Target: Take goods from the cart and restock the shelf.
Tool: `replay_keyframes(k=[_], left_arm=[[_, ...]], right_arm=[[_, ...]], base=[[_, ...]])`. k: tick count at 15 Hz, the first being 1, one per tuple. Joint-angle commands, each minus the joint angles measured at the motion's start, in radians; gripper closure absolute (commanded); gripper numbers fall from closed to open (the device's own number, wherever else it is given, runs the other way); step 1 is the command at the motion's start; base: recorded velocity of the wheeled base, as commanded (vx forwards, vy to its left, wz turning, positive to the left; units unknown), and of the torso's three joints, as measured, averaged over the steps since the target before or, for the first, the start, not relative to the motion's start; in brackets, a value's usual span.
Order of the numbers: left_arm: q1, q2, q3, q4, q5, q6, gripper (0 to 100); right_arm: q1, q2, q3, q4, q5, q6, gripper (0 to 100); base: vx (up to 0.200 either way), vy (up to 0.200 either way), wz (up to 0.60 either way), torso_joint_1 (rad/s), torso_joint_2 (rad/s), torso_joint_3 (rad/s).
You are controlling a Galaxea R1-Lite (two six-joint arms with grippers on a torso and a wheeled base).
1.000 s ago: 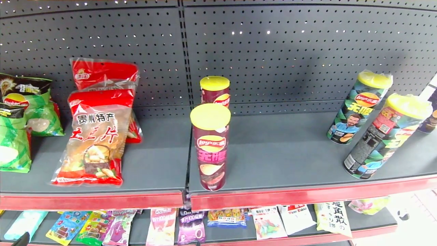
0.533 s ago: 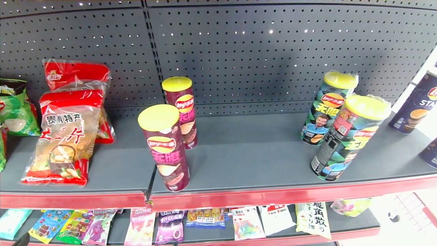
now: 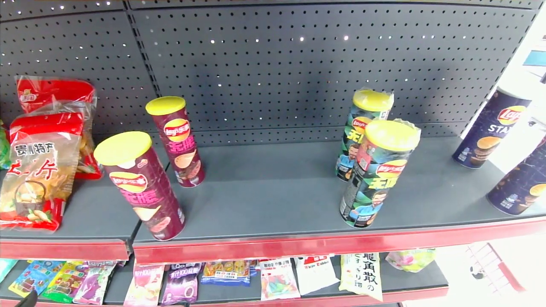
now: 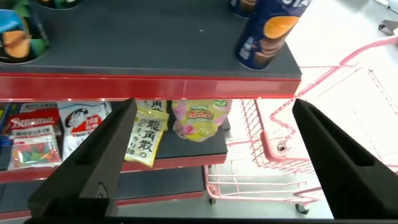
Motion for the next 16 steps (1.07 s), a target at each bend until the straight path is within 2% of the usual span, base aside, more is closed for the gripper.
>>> replay_keyframes(k=[1,7,16], left_arm=[[0.000,0.002,0.000,0.001,0.000,-0.001,0],[0.000,0.002,0.003,0.001,0.000,-0.001,0],[0.000,-0.018,0.015,0.001,0.000,0.001,0]], right_arm=[[0.000,0.005,0.000,0.001,0.000,0.000,0],[0.000,0.005,0.002,0.001,0.000,0.000,0],[0.000,0.004,0.028,-0.001,0.000,0.012,0]], base=[[0.000,-0.200,0.00,0.002,0.00,-0.002],[0.000,-0.200,0.00,0.001,0.00,0.002],[0.000,0.000,0.00,0.000,0.00,0.000]])
